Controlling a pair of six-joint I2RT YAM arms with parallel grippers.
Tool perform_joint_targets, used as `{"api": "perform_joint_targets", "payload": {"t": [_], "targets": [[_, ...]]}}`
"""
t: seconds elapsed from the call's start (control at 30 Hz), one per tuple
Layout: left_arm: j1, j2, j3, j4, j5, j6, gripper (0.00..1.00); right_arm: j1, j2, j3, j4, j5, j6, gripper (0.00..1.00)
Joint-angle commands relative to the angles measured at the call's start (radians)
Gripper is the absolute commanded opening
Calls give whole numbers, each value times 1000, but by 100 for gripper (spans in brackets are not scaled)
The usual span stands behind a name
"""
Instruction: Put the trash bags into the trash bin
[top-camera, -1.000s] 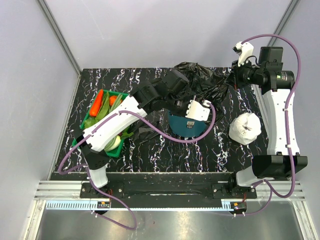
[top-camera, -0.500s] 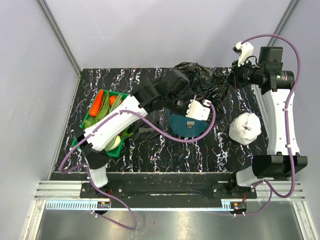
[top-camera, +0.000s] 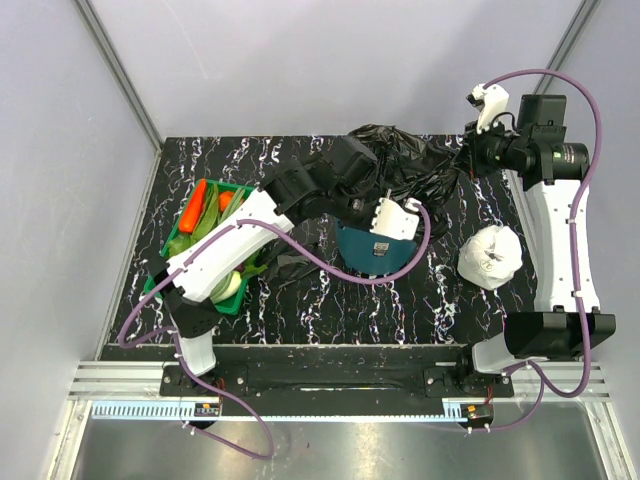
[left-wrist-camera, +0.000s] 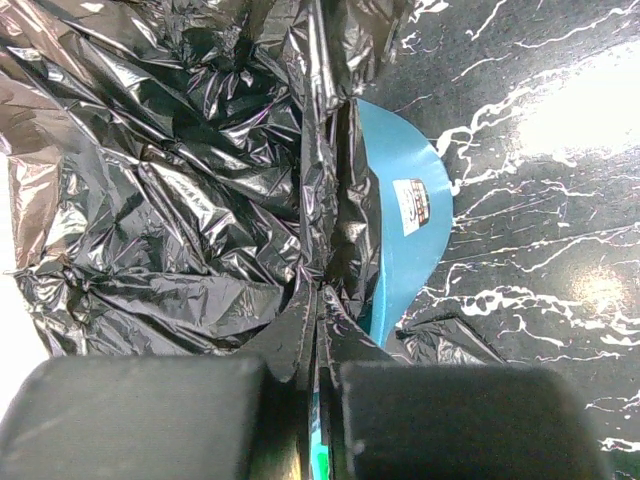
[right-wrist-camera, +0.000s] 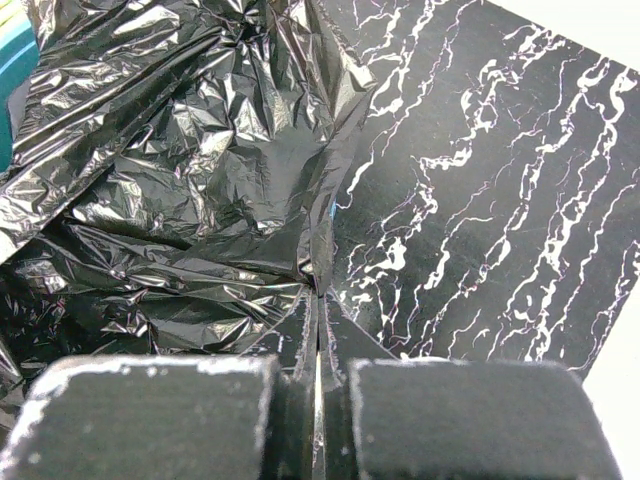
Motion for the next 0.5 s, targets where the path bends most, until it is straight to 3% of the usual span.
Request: {"api": "perform_joint_targets", "payload": {"t": [0.0,0.47], "targets": [[5,-55,76,-40,2,5,0,5,-44,-6,49,36,18,0],[-38,-159,49,-252,-96,-14,0,5,-53,-38,58,78,32,0]]}}
